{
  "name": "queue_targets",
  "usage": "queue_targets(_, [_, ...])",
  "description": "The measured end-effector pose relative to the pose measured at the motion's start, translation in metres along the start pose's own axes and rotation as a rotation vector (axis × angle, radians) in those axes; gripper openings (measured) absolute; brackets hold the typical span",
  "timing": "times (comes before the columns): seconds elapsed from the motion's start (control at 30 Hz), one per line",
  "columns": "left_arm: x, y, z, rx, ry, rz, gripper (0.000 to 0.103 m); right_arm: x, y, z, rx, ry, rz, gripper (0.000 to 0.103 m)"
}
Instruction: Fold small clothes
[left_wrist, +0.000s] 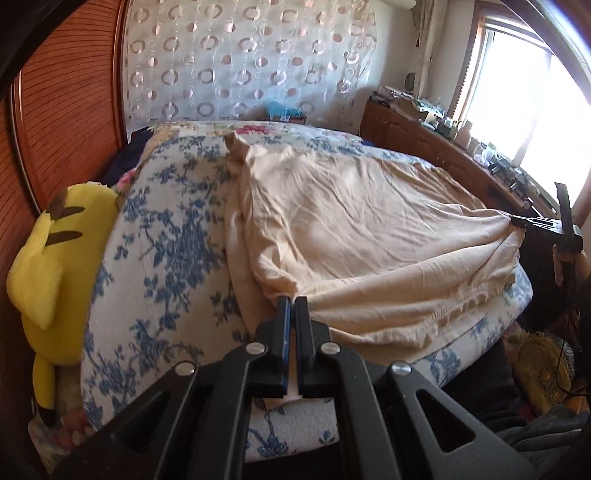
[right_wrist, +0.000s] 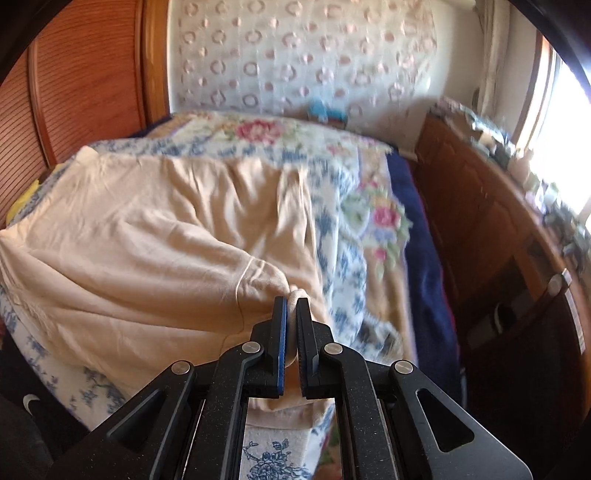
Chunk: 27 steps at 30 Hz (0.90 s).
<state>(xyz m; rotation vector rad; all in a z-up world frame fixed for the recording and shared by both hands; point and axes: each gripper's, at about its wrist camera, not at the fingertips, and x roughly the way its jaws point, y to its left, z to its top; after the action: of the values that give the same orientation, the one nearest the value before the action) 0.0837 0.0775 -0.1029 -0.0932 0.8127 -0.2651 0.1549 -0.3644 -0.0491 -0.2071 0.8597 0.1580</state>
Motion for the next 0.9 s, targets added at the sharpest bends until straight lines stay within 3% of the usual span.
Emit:
queue_targets(0.1, [0.000,-0.002,-0.006,0.000,-0.002,-0.003,0.000,0.004,0.004,-0.009,0.012,0.006,0.003,0.002])
queue_targets(0.33, [-0.009,-0.005,0.003,0.022,-0.033,0.014,0.000,-0.017,0.014,-0.009,0.025,-0.070,0.032,0.003])
queue_targets(0.43, [-0.015,-0.004,0.007,0.014,-0.056,0.036,0.007,-0.027,0.019,-0.004,0.025,-0.107,0.030,0.007])
queue_targets(0.57, [-0.008,0.000,0.007,0.011,-0.025,0.064,0.008,-0.031,0.027,0.000,0.027,-0.135,0.038,0.041])
queue_targets(0.9, [0.037,0.012,-0.005,-0.022,0.121,0.135,0.010,-0.011,0.078,-0.003,-0.021,-0.117,0.163,0.044])
